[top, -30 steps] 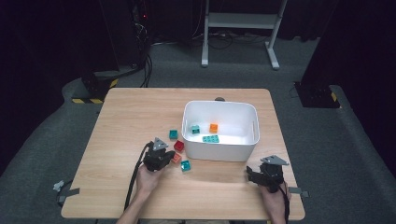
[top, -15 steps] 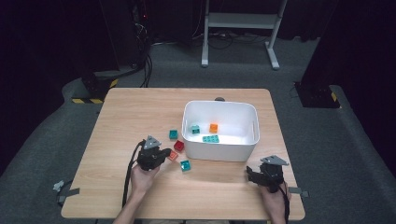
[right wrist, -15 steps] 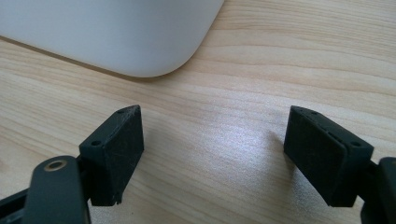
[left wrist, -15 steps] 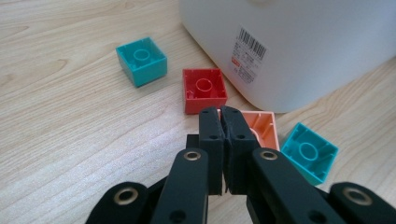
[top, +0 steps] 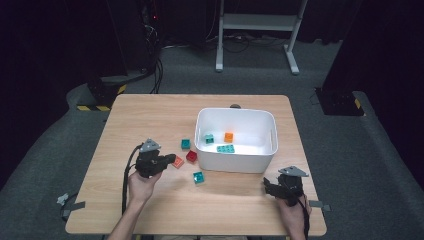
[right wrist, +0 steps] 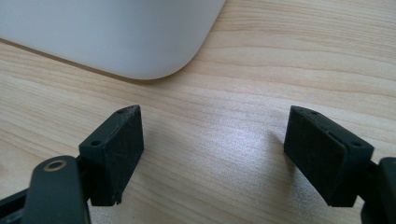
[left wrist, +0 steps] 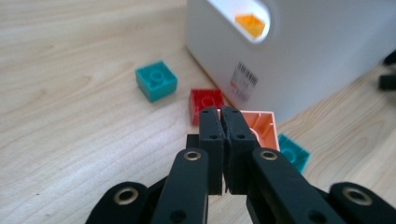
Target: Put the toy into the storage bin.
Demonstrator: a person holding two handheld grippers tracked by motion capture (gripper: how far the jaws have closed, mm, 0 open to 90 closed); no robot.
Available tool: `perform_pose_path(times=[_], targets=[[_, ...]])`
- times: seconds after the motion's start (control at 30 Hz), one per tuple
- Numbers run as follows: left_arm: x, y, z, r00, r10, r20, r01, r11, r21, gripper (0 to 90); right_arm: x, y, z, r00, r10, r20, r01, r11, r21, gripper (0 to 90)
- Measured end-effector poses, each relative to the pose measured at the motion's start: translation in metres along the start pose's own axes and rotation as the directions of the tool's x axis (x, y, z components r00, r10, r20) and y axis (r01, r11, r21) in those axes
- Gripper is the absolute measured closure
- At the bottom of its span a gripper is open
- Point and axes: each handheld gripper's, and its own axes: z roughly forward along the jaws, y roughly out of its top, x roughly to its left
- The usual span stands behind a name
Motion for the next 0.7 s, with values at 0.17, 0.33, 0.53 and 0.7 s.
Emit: perform_pose_path(times=[0.17, 0.33, 0.53, 0.7], targets=[[0.002, 0.000, -0.010, 0.9999, 0.008, -0.014, -0.008, 1.0000, 0.004, 87.7, 0.000, 0.000, 0.000, 1.0000, 0.000, 0.000, 0.000, 1.000, 0.000, 20.1], [0.005, 0.007, -0.016, 0.9999, -0.011, 0.000, 0.011, 0.9997, -0.022, 87.8, 0.000, 0.000, 0.000, 1.0000, -0.001, 0.001, 0.001, 1.000, 0.000, 20.0], [0.001, 0.024, -0.016, 0.9998, 0.007, 0.018, -0.006, 0.9998, -0.020, 87.8, 0.000, 0.000, 0.000, 1.0000, -0.001, 0.000, 0.001, 1.000, 0.000, 20.0], [-0.002, 0.037, -0.017, 0.9988, 0.018, 0.044, -0.017, 0.9995, -0.028, 87.8, 0.000, 0.000, 0.000, 1.0000, -0.001, 0.000, 0.001, 1.000, 0.000, 20.0]])
